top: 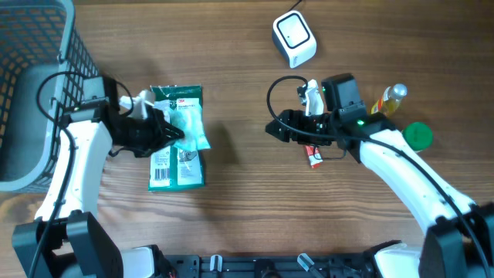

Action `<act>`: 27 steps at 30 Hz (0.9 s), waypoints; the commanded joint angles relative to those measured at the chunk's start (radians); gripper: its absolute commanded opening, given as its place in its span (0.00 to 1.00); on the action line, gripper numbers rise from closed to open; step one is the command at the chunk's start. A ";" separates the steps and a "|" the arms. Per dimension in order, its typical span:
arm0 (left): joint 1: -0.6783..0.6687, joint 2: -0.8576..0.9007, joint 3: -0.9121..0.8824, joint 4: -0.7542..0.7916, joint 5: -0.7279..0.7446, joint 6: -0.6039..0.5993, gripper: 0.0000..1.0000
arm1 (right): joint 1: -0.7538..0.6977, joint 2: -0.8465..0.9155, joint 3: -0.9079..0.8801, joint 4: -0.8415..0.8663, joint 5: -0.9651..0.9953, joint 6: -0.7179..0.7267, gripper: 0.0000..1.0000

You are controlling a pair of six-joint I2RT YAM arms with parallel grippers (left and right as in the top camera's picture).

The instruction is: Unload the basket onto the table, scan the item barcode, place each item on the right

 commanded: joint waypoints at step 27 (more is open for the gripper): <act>-0.214 -0.007 -0.118 0.066 -0.387 -0.095 0.04 | 0.188 -0.012 -0.100 0.050 0.134 0.198 0.69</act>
